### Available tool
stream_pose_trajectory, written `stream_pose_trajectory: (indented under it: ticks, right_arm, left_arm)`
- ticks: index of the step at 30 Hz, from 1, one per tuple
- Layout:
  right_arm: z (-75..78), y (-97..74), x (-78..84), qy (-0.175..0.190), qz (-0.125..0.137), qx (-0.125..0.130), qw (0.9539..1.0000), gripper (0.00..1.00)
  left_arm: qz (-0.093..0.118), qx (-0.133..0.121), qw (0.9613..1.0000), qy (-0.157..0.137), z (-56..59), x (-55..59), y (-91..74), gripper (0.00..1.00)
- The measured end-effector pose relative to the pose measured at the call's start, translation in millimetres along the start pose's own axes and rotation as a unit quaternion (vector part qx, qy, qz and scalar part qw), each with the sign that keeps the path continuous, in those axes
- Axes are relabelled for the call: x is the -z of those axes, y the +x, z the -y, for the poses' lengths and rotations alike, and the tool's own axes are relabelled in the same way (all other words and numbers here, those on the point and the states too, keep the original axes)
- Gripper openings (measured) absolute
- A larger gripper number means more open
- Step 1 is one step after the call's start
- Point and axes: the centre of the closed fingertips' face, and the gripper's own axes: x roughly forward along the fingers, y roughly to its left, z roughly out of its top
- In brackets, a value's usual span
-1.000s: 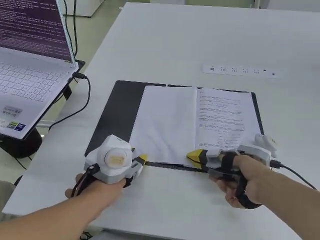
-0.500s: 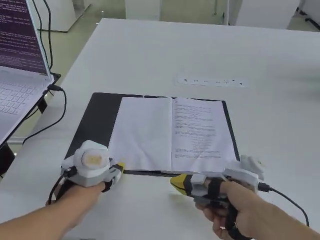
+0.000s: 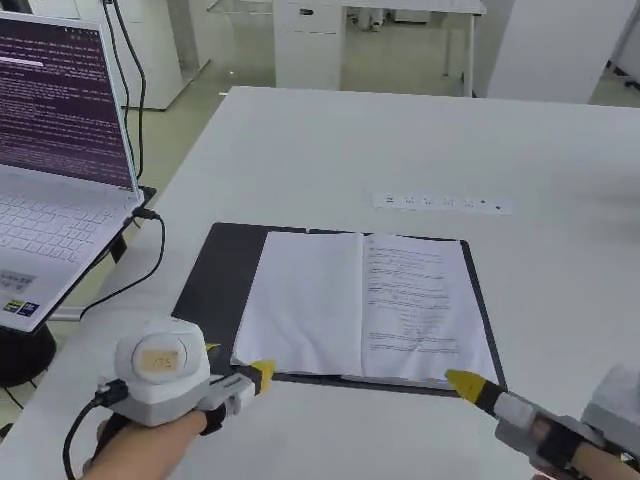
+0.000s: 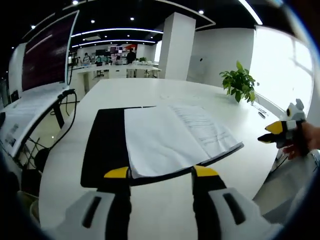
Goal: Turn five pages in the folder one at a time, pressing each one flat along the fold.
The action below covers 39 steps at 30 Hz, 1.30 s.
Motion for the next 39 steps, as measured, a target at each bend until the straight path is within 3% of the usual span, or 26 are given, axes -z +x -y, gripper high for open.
stream_pose_trajectory:
  ticks: [3, 6, 11, 13, 16, 18, 21, 24, 28, 34, 39]
  right_arm:
    - [6.1, -9.0, -9.2, -0.063, 0.016, 0.011, 0.9978, 0.49]
    - [11.0, -18.5, -20.2, -0.11, 0.039, 0.026, 0.9928, 0.59]
    - [14.6, -22.1, -29.8, -0.112, 0.057, 0.029, 0.9916, 0.74]
    - [14.9, -24.0, -38.1, -0.131, 0.072, 0.029, 0.9883, 0.79]
    - [12.4, -27.1, -43.6, -0.14, 0.084, 0.025, 0.9862, 0.92]
    - [9.4, -29.2, -45.9, -0.151, 0.088, 0.017, 0.9845, 0.95]
    - [6.5, -30.7, -44.0, -0.151, 0.074, 0.005, 0.9858, 0.93]
    - [2.1, -33.1, -39.4, -0.183, 0.053, -0.004, 0.9818, 0.9]
    - [0.5, -36.9, -37.1, -0.201, 0.05, -0.006, 0.9783, 0.88]
    - [8.2, -43.8, -38.2, -0.19, 0.049, -0.006, 0.9805, 0.87]
    - [16.8, -46.5, -36.7, -0.184, 0.049, -0.001, 0.9816, 0.86]
  left_arm:
    - [0.005, -0.002, 1.0, 0.007, 0.7, -3.2, -14.4, 0.53]
    - [0.028, -0.006, 0.9994, 0.016, 0.3, -12.5, -29.2, 0.57]
    - [0.036, -0.01, 0.9988, 0.031, 1.7, -15.1, -43.9, 0.65]
    - [0.041, -0.006, 0.9986, 0.033, 4.4, -16.2, -49.0, 0.68]
    - [0.043, -0.008, 0.9986, 0.03, 6.0, -16.1, -52.6, 0.78]
    - [0.044, -0.012, 0.9984, 0.033, 7.6, -16.3, -54.8, 0.84]
    - [0.044, -0.012, 0.9982, 0.039, 10.7, -16.0, -57.0, 0.88]
    - [0.037, -0.009, 0.9983, 0.044, 16.7, -16.3, -58.1, 0.88]
    - [0.043, -0.01, 0.9982, 0.042, 20.7, -19.6, -57.1, 0.87]
    - [0.044, -0.003, 0.9976, 0.053, 34.0, -20.1, -56.4, 0.89]
    - [0.042, 0.004, 0.9974, 0.059, 36.3, -22.2, -50.9, 0.9]
